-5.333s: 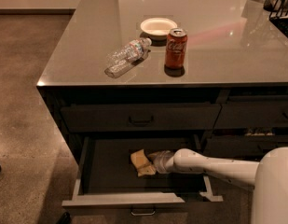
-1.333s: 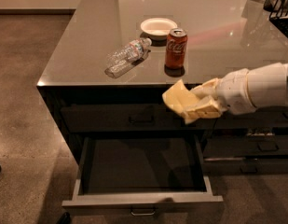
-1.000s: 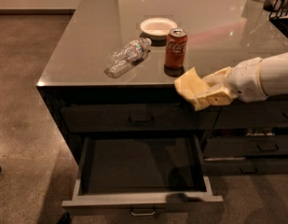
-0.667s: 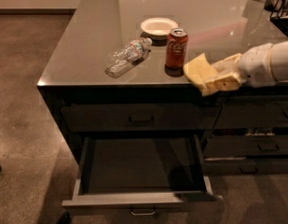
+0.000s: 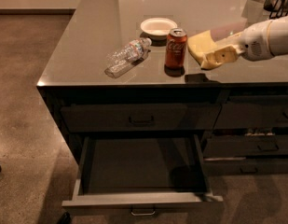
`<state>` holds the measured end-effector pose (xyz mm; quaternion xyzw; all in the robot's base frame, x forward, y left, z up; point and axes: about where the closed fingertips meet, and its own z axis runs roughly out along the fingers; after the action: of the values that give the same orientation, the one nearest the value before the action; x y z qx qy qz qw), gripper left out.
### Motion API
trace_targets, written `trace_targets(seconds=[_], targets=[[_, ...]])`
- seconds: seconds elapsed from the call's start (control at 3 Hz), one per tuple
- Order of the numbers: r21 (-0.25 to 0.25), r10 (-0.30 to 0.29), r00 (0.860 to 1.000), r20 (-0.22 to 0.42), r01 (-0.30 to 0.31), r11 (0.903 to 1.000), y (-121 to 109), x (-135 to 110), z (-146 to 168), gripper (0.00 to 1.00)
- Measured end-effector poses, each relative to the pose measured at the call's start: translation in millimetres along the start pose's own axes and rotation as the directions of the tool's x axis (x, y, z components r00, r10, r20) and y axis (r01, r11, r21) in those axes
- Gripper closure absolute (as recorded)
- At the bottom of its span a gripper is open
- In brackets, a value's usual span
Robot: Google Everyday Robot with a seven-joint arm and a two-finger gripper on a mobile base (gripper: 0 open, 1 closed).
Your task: Pick sponge from middle drawer and place on counter
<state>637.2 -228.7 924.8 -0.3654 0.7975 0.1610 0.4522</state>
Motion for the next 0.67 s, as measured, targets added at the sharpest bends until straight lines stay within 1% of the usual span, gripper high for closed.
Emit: trace_targets(seconds=[0.33, 0.67], targets=[[0.058, 0.168, 0.984, 0.063, -0.172, 0.9834, -15, 9, 11, 0.73], [0.096, 0.254, 0.962, 0.105, -0.264, 0.9598, -21, 27, 13, 0.50]])
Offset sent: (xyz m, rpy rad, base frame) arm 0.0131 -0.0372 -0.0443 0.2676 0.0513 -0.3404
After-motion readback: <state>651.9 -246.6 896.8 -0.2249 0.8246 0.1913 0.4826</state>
